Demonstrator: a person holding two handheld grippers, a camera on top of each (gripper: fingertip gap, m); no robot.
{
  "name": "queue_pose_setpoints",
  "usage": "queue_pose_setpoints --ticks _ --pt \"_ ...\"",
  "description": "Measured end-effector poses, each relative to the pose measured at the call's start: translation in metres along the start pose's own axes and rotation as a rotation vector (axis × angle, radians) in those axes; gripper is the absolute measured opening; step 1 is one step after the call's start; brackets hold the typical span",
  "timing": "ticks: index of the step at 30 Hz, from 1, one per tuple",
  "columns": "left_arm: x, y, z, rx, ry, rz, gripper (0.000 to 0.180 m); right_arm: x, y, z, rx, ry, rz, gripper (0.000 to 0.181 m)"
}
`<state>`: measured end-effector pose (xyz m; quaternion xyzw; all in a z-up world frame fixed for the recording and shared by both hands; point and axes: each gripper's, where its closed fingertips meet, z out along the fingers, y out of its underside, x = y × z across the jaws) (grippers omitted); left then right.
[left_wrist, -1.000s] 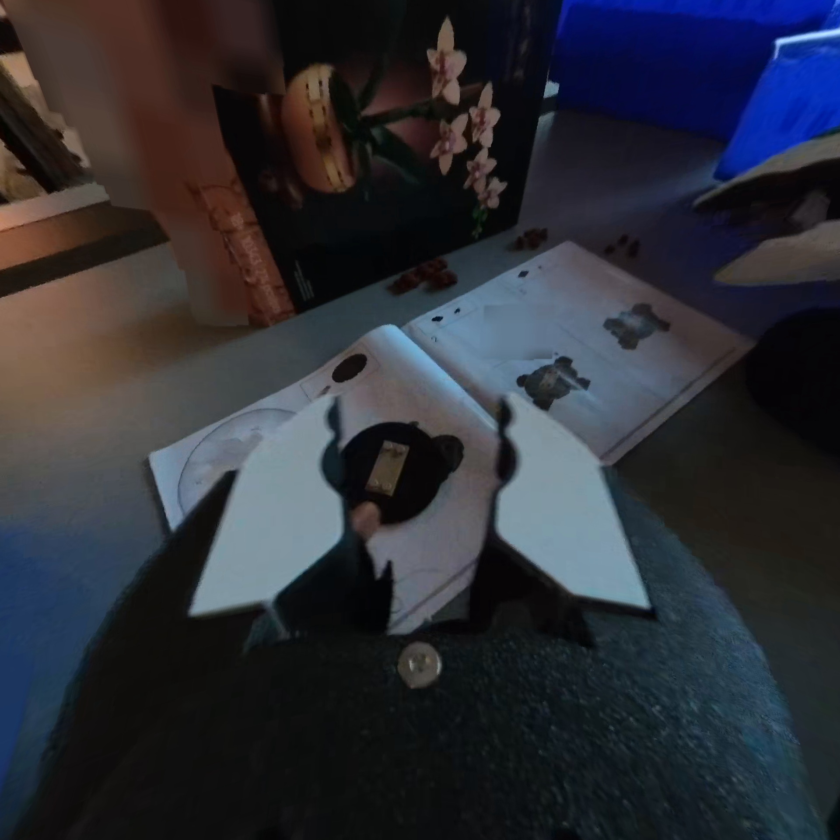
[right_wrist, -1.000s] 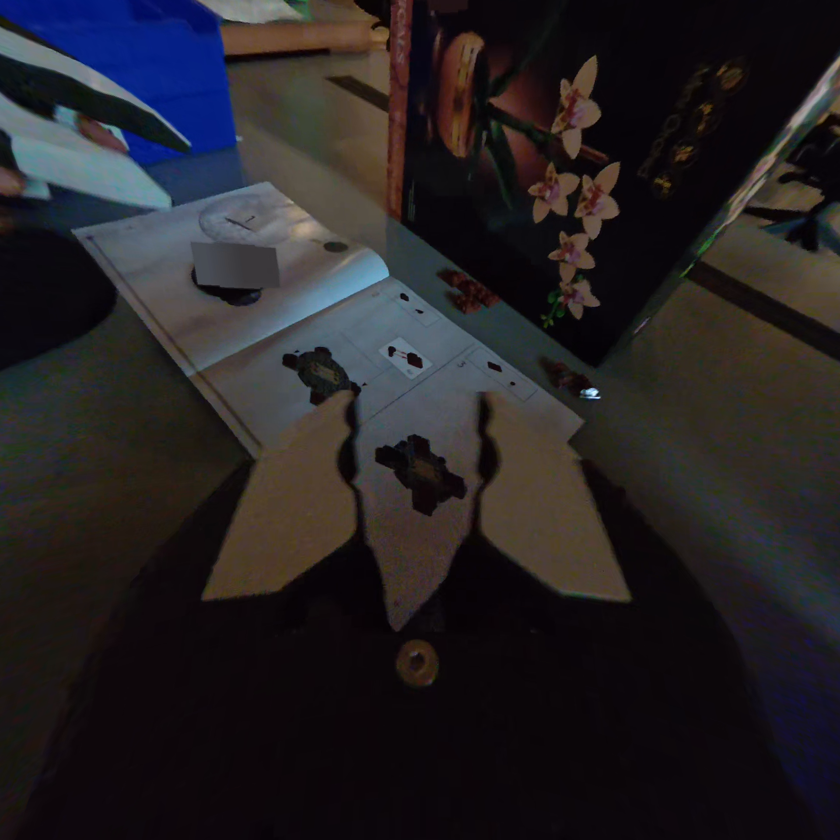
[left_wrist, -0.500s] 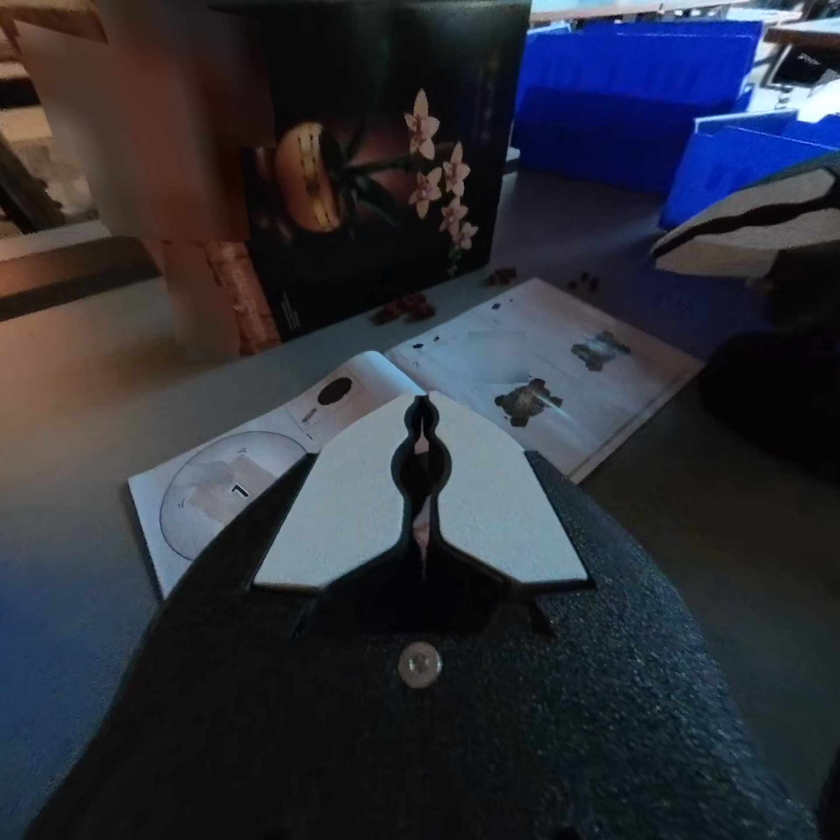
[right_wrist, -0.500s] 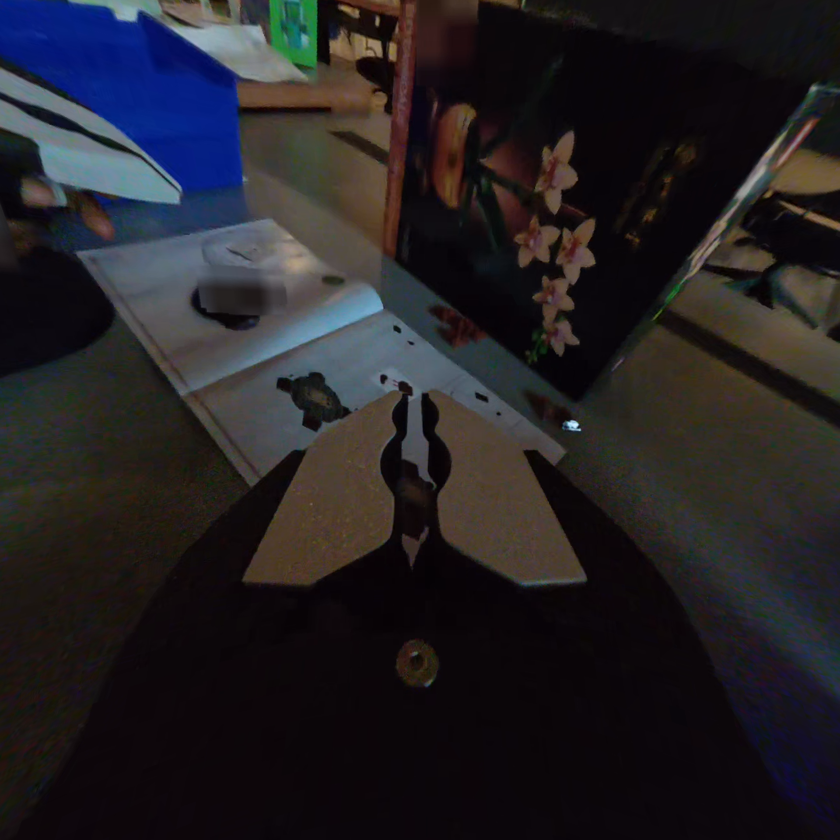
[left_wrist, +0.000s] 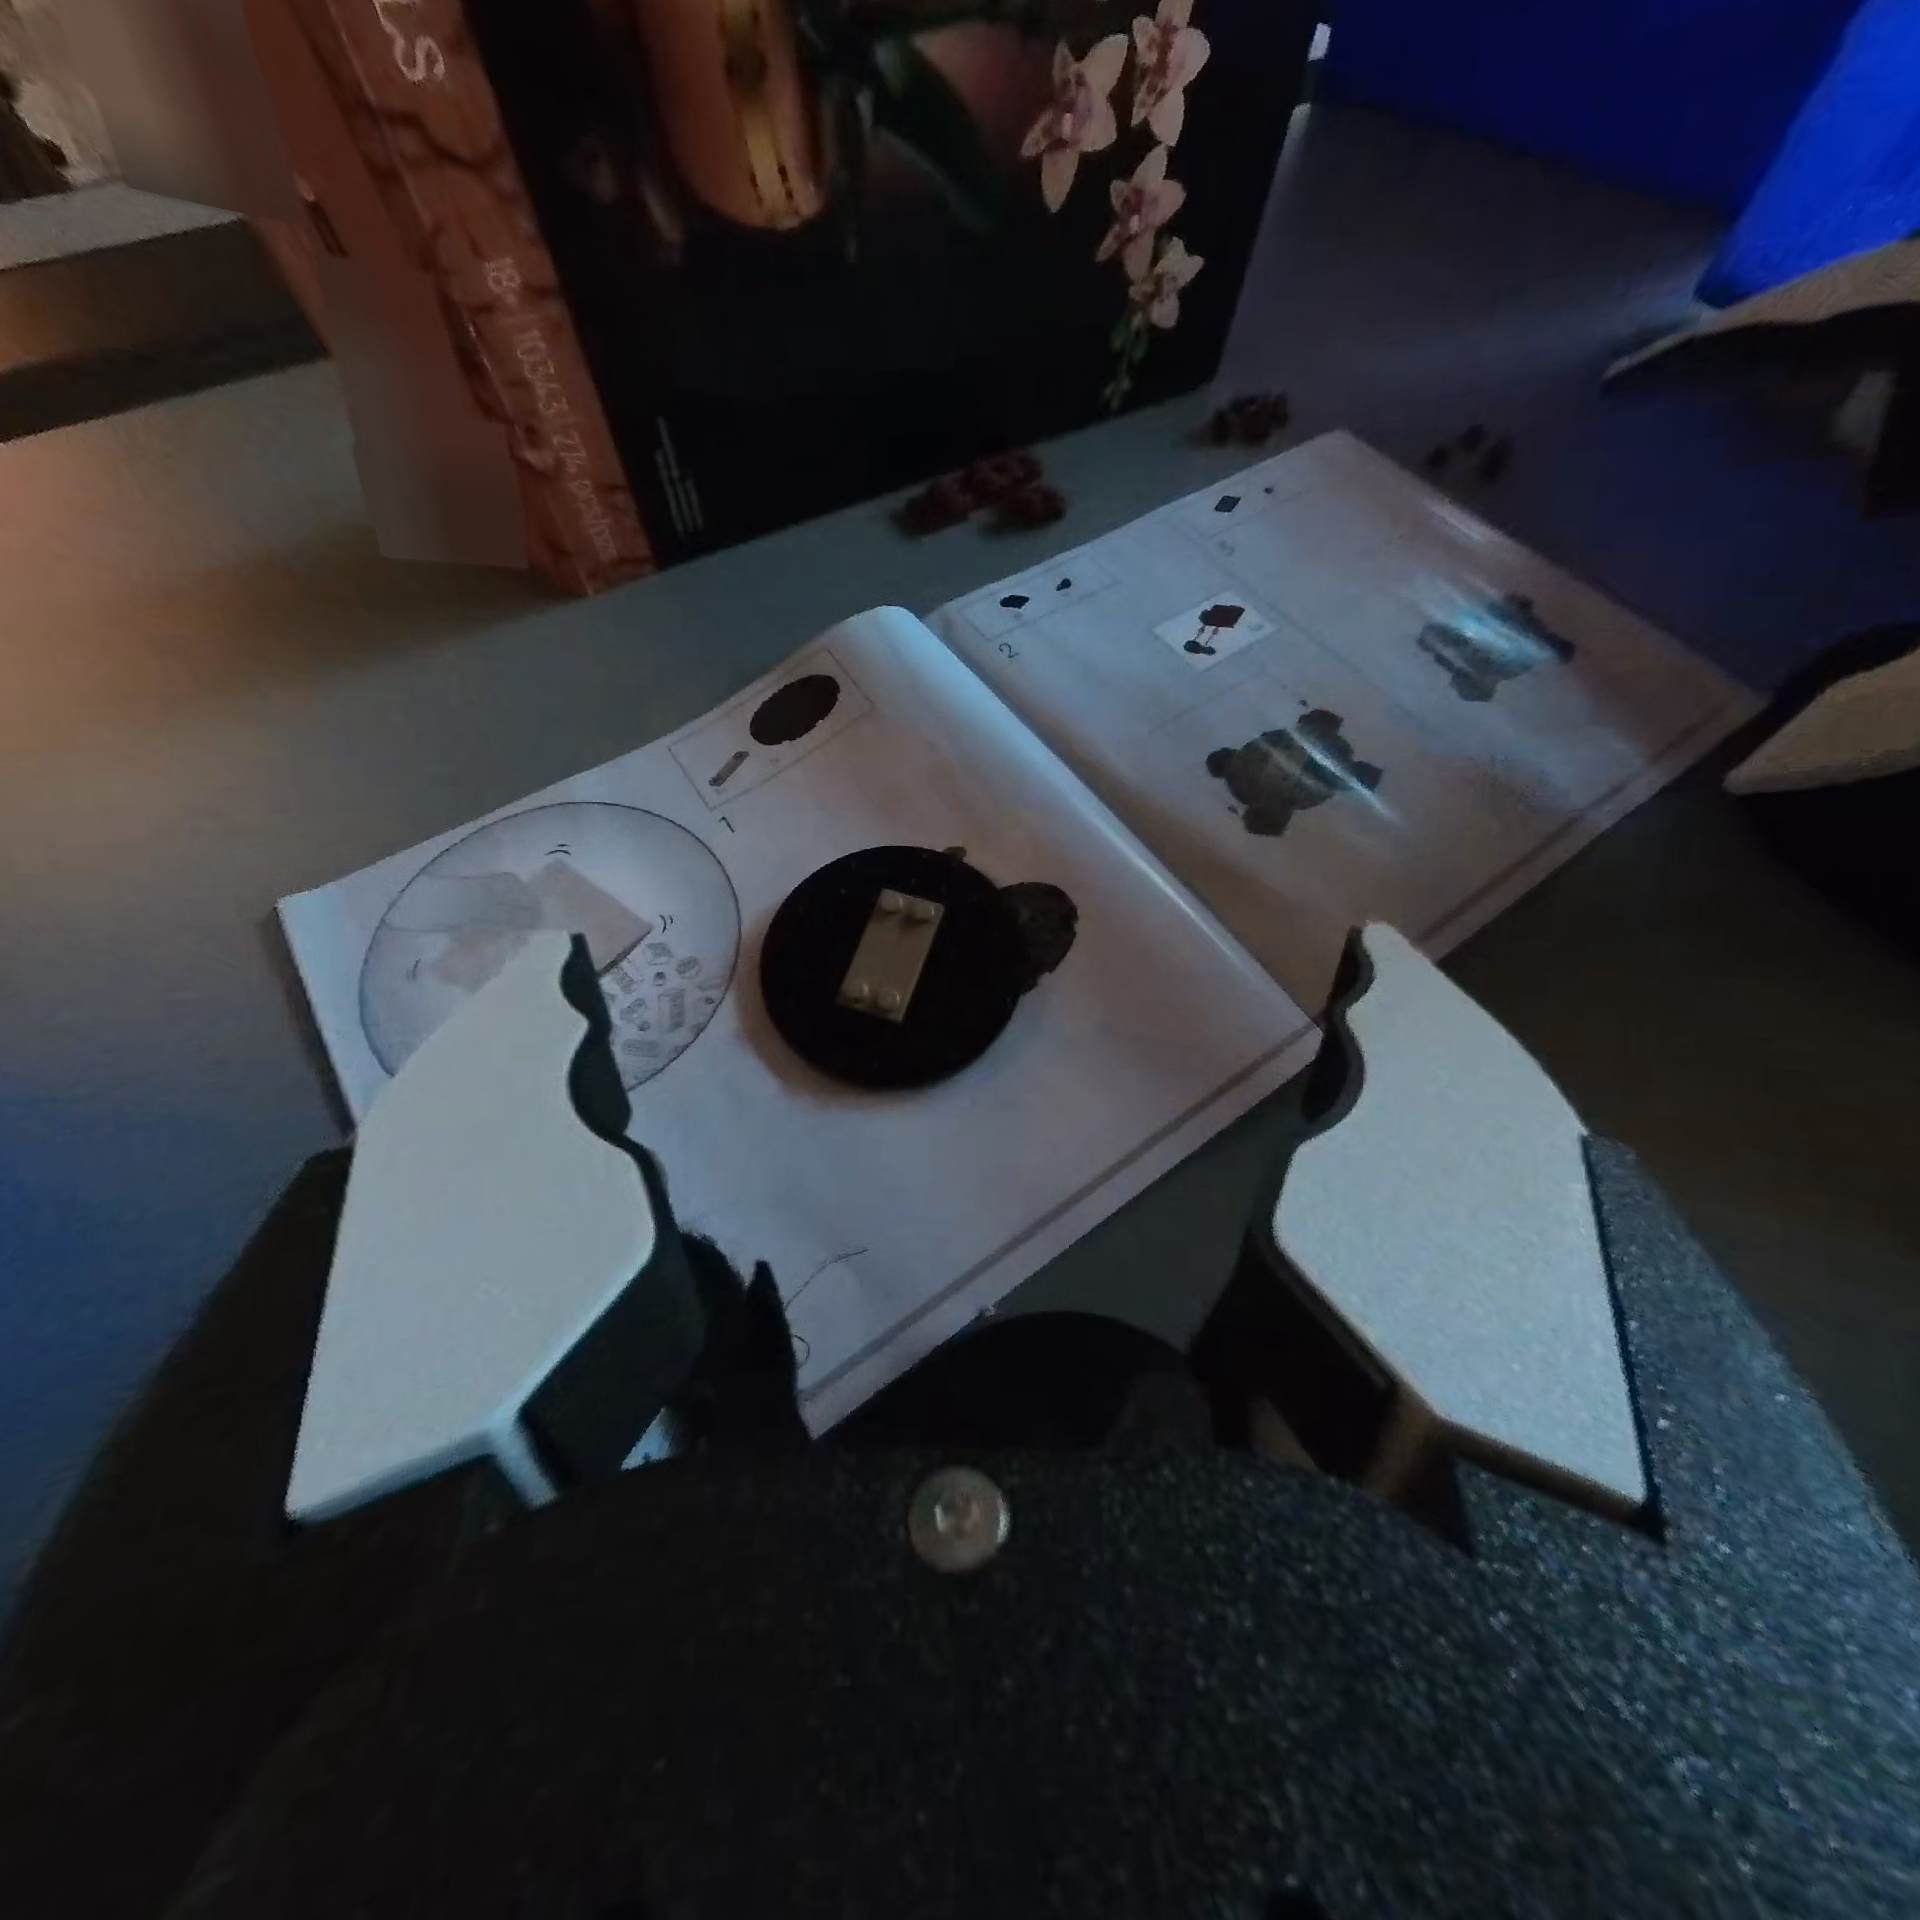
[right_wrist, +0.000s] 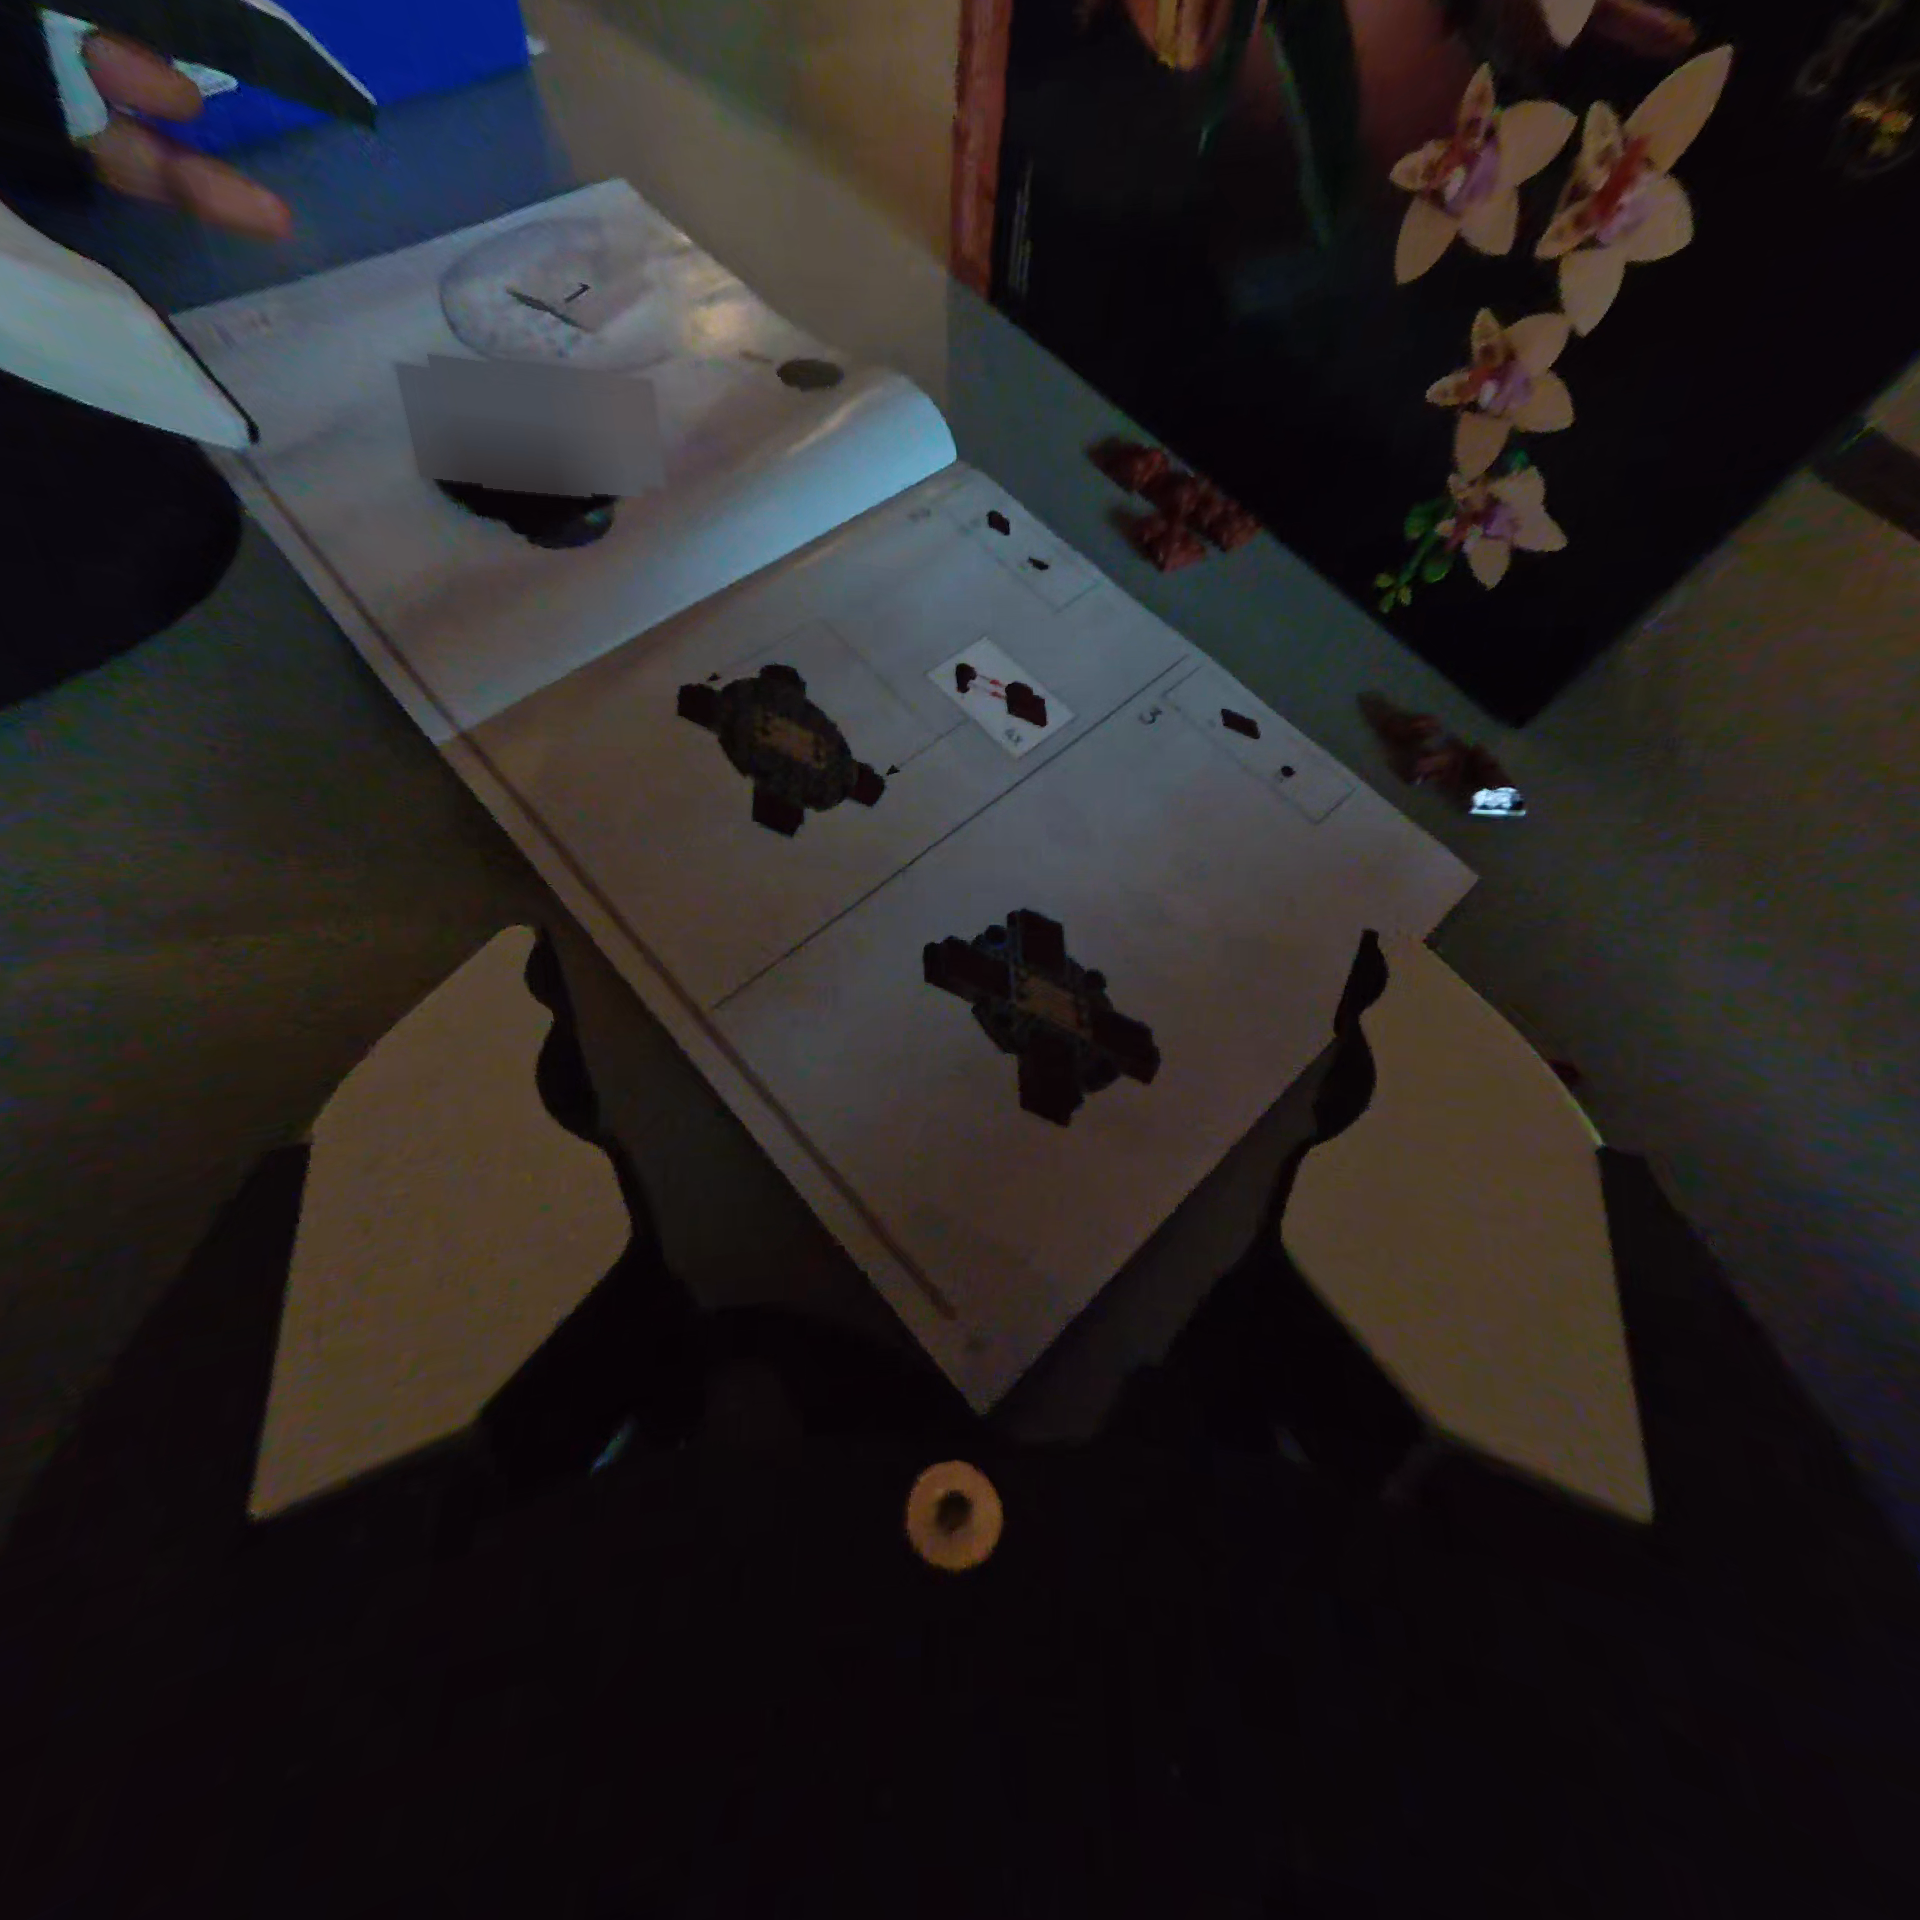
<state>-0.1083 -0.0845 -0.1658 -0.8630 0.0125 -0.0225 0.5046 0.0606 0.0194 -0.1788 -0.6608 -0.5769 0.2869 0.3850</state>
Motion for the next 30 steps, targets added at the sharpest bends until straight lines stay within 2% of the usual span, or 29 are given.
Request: queue_pose_setpoints --ticks 14,18,20,25,26,28,29,30 --pt "0.015 -0.008 -0.008 0.029 0.017 0.08 0.117 -0.017 0.003 -0.01 -0.063 0.005 -0.077 0.128" --pt "0.021 -0.014 -0.009 0.051 0.04 0.082 0.115 -0.019 0.0 -0.01 -0.046 0.006 -0.077 0.129" --pt "0.023 -0.013 -0.006 0.056 0.051 0.081 0.111 -0.017 -0.001 -0.009 -0.032 0.02 -0.067 0.123" --pt "0.019 -0.017 -0.005 0.157 0.057 0.07 0.073 -0.004 -0.008 -0.017 0.133 0.136 -0.06 0.065" --pt "0.018 -0.019 -0.007 0.186 0.06 0.058 0.052 -0.004 -0.011 -0.02 0.163 0.15 -0.067 0.054" --pt "0.011 -0.019 -0.009 0.205 0.038 0.013 0.012 -0.004 -0.012 -0.023 0.2 0.175 -0.089 0.02" --pt "0.011 -0.018 -0.01 0.207 0.051 0.005 0.001 -0.005 -0.012 -0.022 0.202 0.179 -0.107 0.012" --pt "0.012 -0.017 -0.01 0.204 0.06 0.004 0.0 -0.006 -0.011 -0.021 0.187 0.187 -0.119 0.009"
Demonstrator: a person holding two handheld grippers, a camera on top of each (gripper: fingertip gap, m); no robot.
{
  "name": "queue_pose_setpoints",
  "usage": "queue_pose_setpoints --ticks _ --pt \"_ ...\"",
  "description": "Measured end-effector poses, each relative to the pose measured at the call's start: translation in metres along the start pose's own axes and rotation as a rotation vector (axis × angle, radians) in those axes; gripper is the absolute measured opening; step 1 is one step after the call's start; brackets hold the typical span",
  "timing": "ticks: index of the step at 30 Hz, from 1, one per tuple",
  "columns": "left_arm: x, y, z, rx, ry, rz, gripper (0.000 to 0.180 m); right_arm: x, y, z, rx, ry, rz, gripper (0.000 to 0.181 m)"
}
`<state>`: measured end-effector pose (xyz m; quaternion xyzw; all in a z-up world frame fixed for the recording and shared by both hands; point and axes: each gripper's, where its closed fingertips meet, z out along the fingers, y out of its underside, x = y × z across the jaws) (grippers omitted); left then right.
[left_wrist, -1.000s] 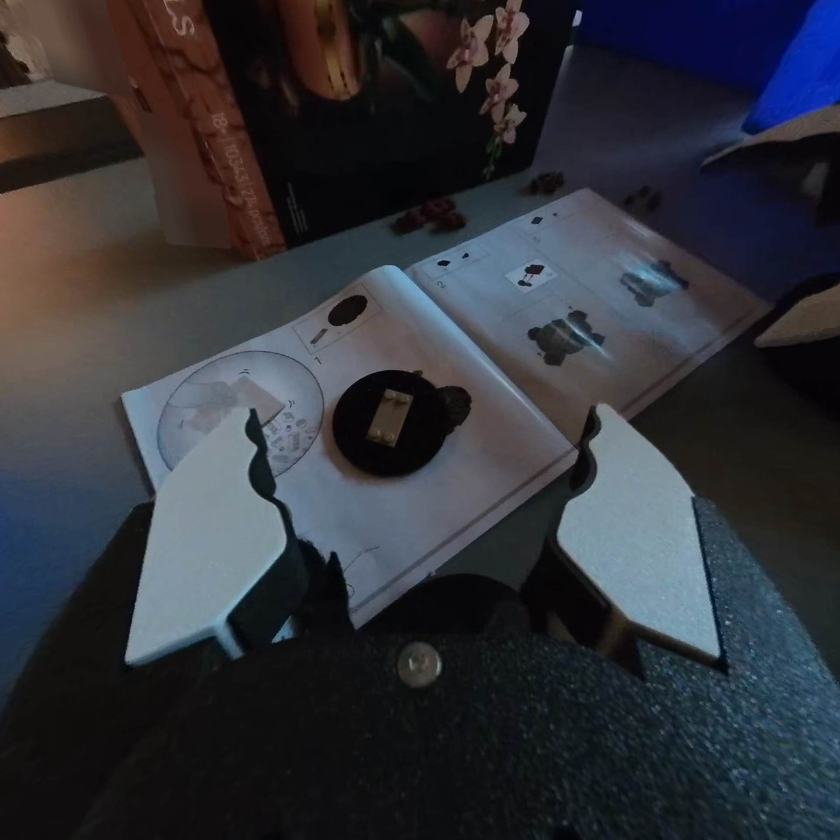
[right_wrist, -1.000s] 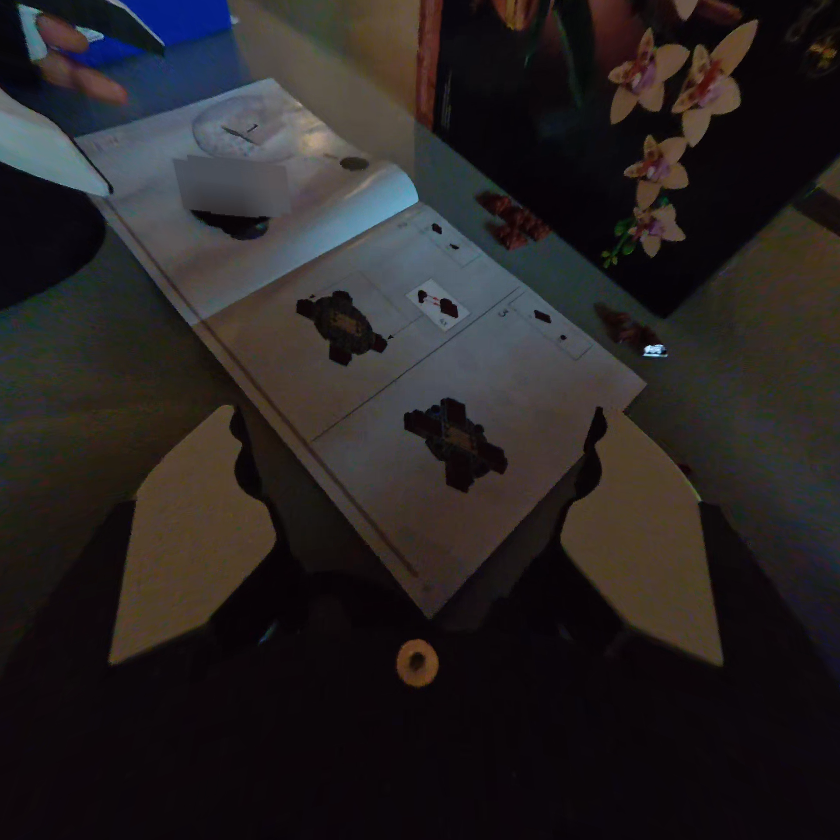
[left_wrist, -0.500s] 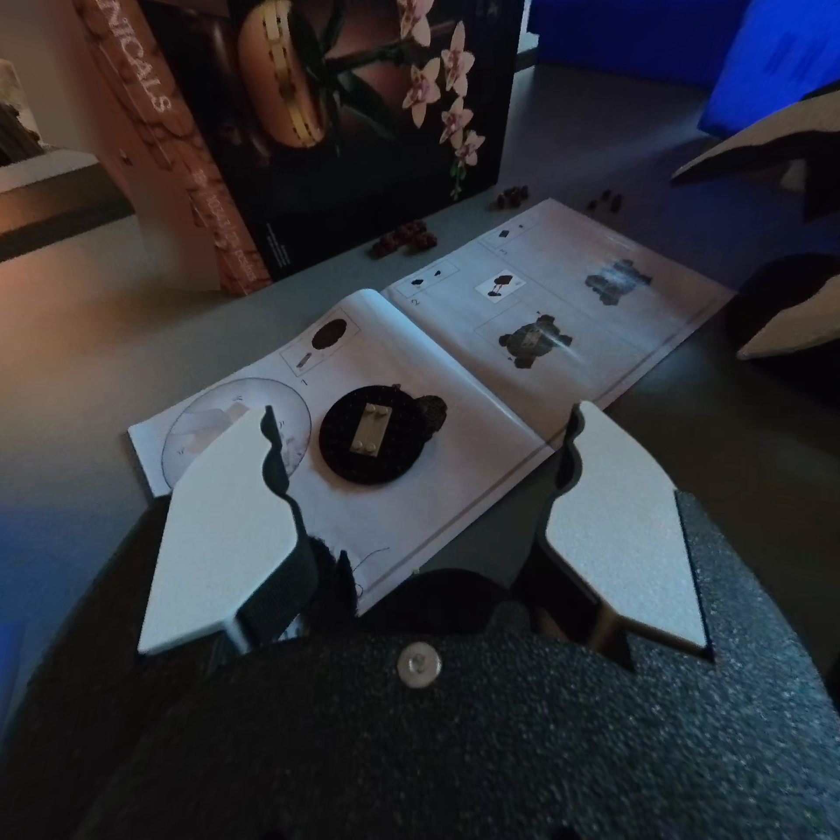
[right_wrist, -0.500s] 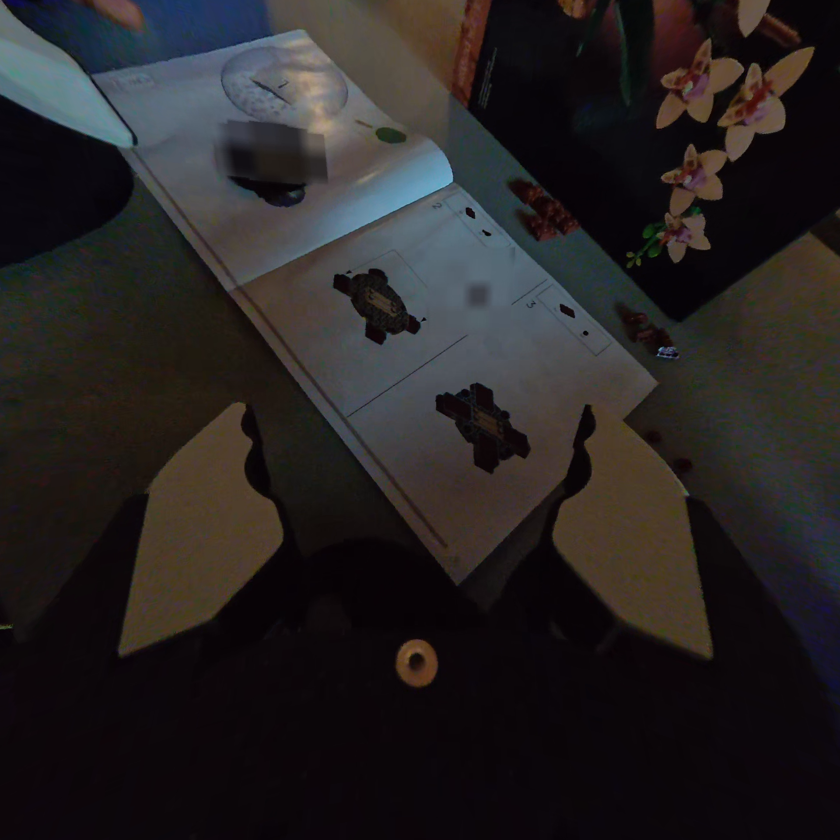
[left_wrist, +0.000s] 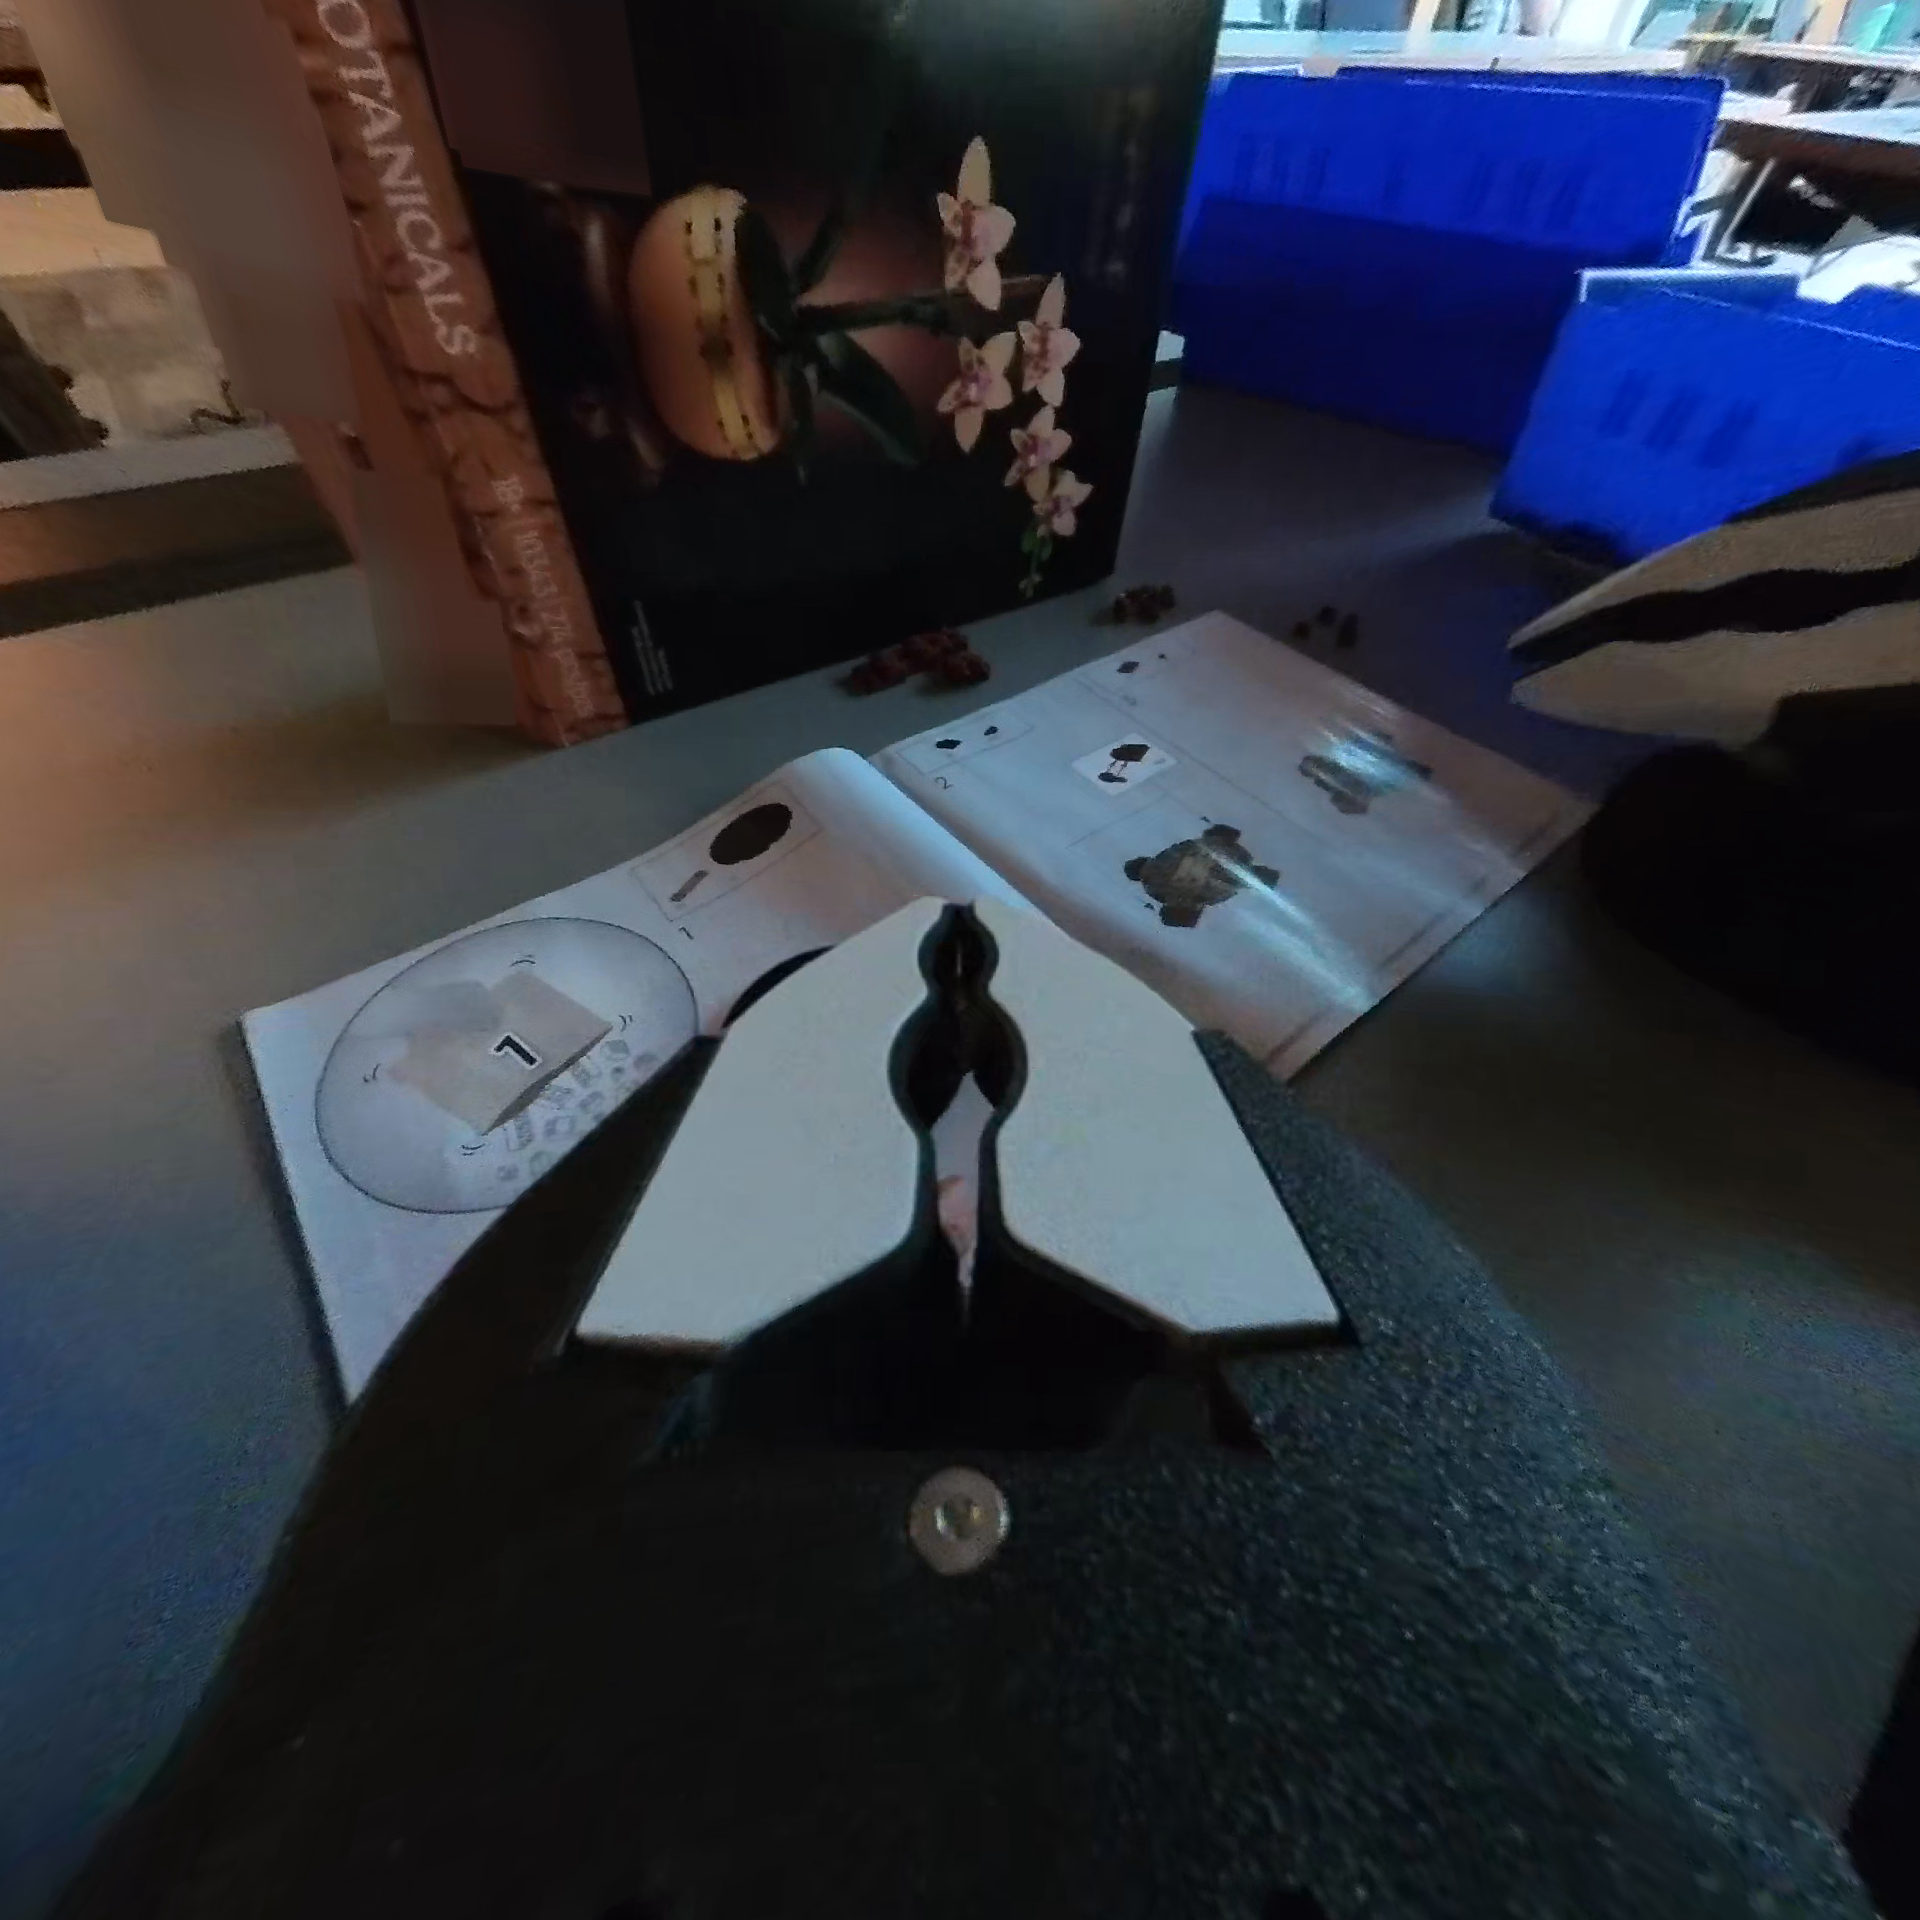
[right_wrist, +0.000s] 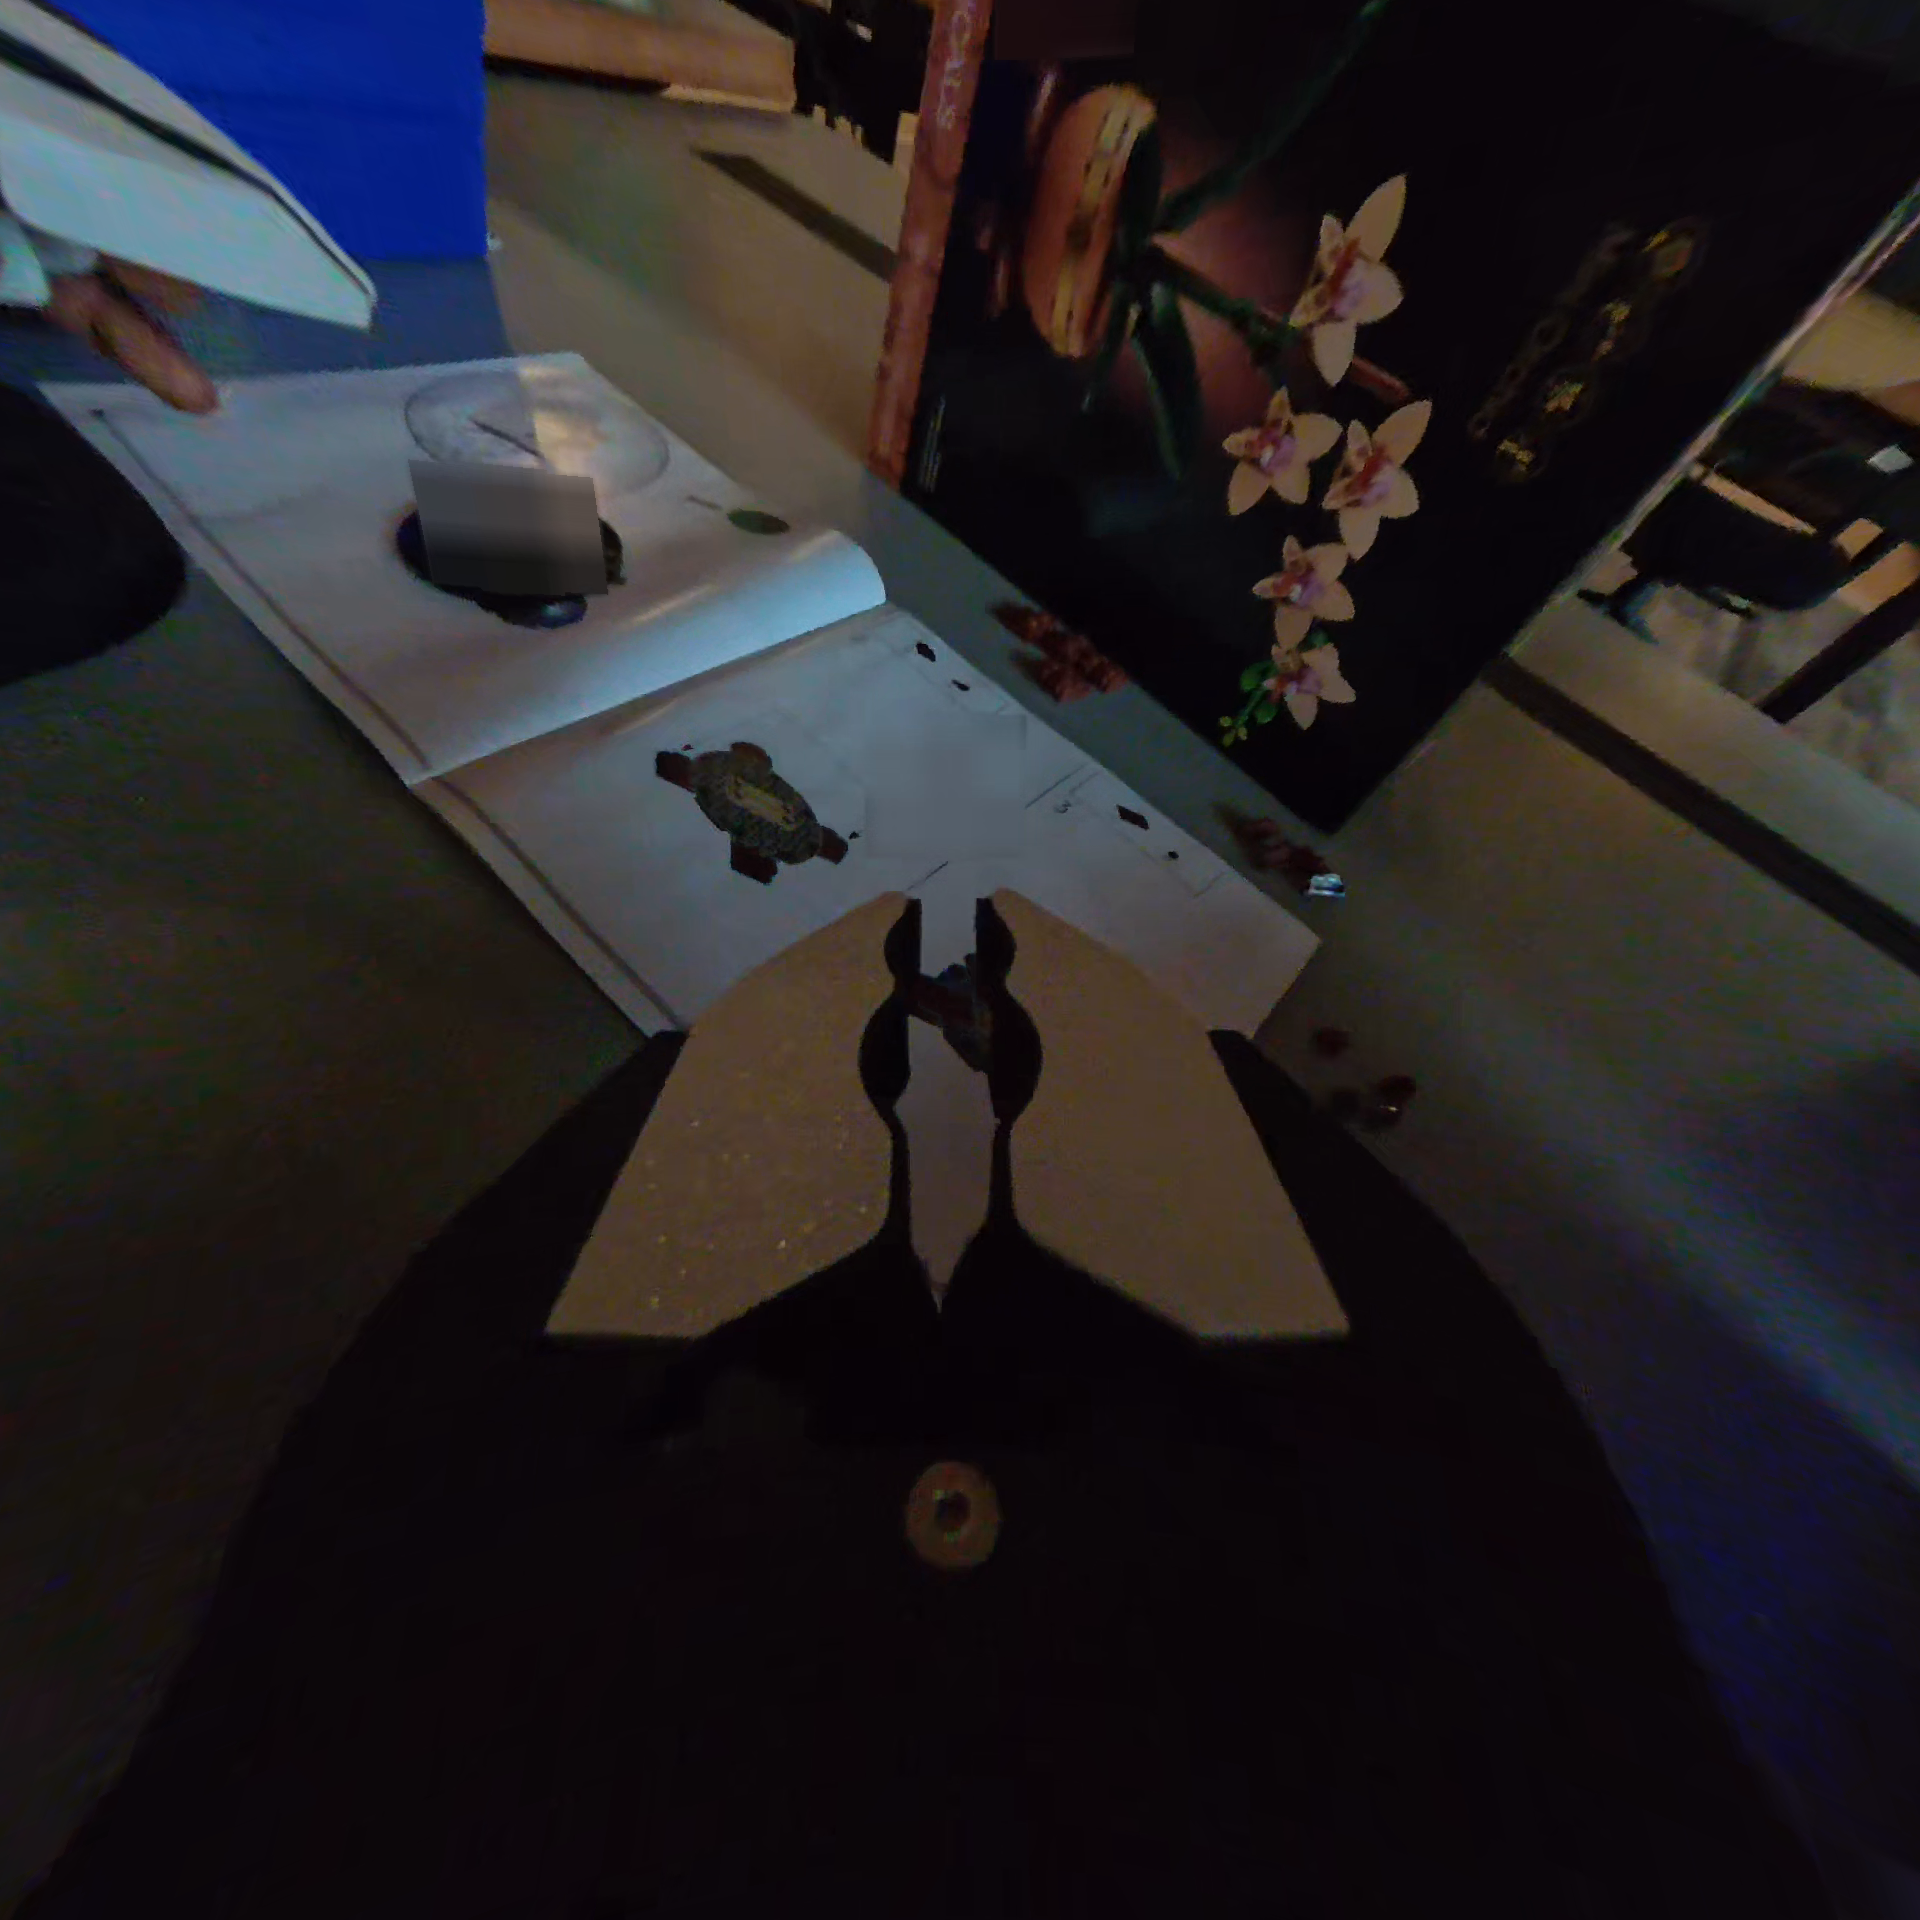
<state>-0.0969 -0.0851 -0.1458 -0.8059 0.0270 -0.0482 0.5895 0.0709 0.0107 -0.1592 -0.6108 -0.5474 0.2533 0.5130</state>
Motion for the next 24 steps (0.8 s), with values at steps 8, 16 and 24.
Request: queue_pose_setpoints --ticks 8,16,24 --pt "0.007 0.008 0.008 -0.066 0.011 0.069 0.0 -0.003 0.011 0.009 -0.098 0.005 -0.041 0.007" --pt "0.006 0.009 0.009 -0.078 0.026 0.029 0.007 0.019 -0.042 0.041 -0.069 -0.134 -0.012 0.05" --pt "0.005 0.008 0.006 -0.062 0.04 0.003 0.01 0.028 -0.003 0.146 -0.375 -0.339 0.044 0.036"
